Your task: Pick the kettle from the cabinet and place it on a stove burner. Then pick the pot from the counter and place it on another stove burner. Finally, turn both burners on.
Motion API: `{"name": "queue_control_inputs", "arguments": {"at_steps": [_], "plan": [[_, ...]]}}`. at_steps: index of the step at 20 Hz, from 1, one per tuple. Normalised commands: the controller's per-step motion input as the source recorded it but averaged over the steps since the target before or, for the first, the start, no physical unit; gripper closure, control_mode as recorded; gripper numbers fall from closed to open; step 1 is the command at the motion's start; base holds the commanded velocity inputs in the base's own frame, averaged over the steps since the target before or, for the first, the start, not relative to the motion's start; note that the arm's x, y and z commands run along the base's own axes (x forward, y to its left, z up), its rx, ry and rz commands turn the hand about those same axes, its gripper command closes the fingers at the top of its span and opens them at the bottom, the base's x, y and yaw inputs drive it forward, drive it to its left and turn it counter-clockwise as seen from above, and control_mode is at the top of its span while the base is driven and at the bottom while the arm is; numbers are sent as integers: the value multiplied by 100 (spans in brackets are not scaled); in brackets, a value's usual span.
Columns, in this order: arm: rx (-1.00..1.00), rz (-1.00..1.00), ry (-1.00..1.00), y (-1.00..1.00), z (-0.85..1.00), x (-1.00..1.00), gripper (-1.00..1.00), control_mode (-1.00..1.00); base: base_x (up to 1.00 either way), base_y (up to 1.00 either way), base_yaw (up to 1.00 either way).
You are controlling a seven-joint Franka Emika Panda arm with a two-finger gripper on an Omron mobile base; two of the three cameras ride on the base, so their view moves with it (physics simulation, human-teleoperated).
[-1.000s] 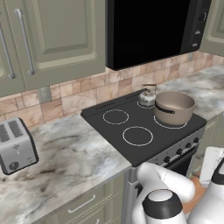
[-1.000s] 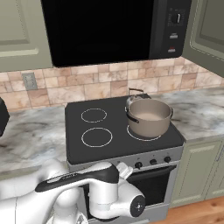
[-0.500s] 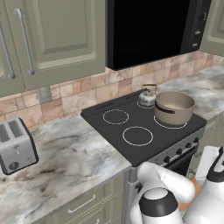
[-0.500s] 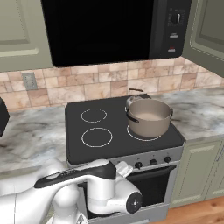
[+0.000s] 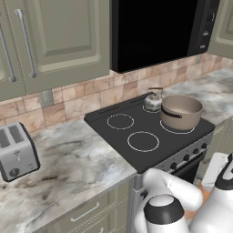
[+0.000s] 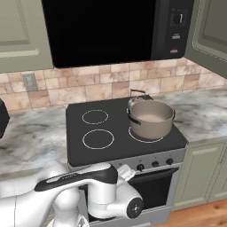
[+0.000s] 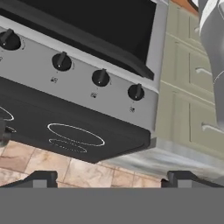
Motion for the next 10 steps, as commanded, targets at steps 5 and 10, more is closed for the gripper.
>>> {"name": "queue_control_inputs", "arguments": {"at_steps": [5,10], "plan": [[2,-4,0,0,0,0,-100,-100,0,0,0],[5,-4,0,0,0,3,-100,-100,0,0,0]]}}
